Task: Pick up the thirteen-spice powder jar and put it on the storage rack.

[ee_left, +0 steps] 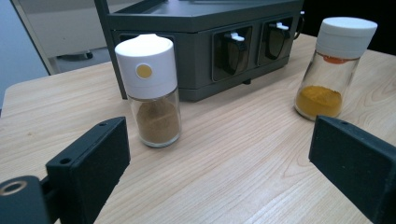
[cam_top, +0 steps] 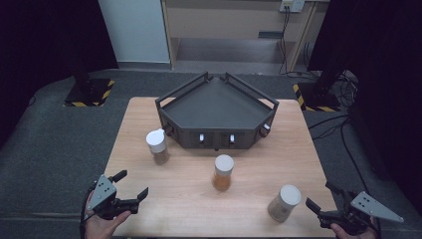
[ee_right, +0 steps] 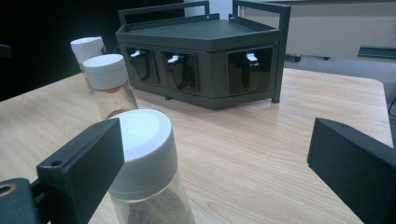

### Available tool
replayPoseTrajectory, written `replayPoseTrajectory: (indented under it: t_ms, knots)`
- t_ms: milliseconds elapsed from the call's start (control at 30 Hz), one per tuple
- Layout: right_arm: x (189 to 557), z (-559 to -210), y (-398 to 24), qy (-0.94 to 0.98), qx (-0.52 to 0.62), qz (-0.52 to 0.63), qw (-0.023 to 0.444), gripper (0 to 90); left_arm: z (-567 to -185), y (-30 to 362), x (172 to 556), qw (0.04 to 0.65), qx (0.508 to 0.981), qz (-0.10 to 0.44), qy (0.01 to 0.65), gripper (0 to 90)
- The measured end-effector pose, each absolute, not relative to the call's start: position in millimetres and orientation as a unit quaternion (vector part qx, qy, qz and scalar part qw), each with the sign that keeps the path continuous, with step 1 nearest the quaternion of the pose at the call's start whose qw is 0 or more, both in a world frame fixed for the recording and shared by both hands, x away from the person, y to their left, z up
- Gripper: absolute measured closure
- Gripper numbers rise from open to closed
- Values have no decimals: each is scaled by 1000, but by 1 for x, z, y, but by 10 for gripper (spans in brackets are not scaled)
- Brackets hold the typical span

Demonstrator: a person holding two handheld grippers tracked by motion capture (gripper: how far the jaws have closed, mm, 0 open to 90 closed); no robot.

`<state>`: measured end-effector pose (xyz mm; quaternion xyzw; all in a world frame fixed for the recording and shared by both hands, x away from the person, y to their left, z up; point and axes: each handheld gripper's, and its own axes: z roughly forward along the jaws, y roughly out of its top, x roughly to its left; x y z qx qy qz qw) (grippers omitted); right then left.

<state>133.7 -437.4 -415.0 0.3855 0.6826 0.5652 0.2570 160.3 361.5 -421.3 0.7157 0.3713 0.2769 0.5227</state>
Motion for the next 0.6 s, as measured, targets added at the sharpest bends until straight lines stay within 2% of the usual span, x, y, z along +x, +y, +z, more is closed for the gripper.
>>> replayPoseTrajectory:
  t_ms: [600]
  knots:
    - [135,-416,-439,679,391,566,257,42,-423,364,160,526,709,277,380,44]
